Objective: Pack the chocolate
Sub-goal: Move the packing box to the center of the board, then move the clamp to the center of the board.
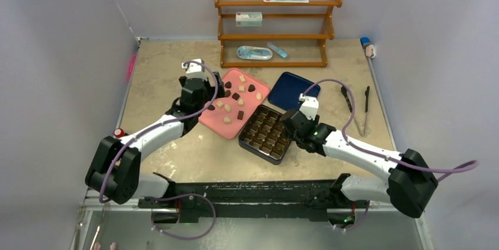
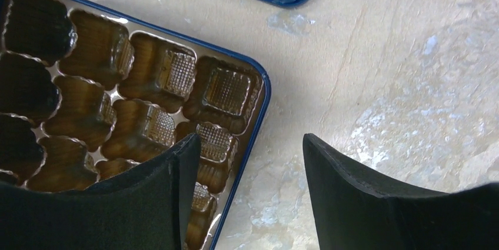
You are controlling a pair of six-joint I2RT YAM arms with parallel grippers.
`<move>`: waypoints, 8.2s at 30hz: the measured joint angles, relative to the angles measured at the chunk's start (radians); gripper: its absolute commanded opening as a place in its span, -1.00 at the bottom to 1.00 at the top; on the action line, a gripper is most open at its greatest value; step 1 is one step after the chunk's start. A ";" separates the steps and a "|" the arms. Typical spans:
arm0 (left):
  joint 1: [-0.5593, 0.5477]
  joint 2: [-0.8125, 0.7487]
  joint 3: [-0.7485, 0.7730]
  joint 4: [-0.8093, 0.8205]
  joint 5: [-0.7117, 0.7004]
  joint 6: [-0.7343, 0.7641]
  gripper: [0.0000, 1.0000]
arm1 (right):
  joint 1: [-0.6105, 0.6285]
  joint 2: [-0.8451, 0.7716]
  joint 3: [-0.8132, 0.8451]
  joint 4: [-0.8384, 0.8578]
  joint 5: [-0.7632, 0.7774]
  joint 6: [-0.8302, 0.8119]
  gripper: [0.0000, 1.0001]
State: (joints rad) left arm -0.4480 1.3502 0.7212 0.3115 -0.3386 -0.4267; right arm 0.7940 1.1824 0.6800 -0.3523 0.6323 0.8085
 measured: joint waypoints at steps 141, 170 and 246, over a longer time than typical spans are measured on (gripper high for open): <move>0.008 0.256 0.179 -0.211 -0.124 -0.150 0.95 | -0.737 0.285 0.315 -0.063 -0.025 -0.296 0.45; 0.098 0.439 0.318 -0.221 -0.040 -0.229 0.94 | -0.915 0.534 0.413 -0.069 -0.071 -0.399 0.83; 0.122 0.468 0.341 -0.225 -0.005 -0.245 0.94 | -0.789 0.703 0.584 -0.030 -0.373 -0.402 0.05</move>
State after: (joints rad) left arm -0.3256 1.8187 1.0622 0.0864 -0.3435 -0.6712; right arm 0.0051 1.8858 1.2640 -0.3824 0.2588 0.4061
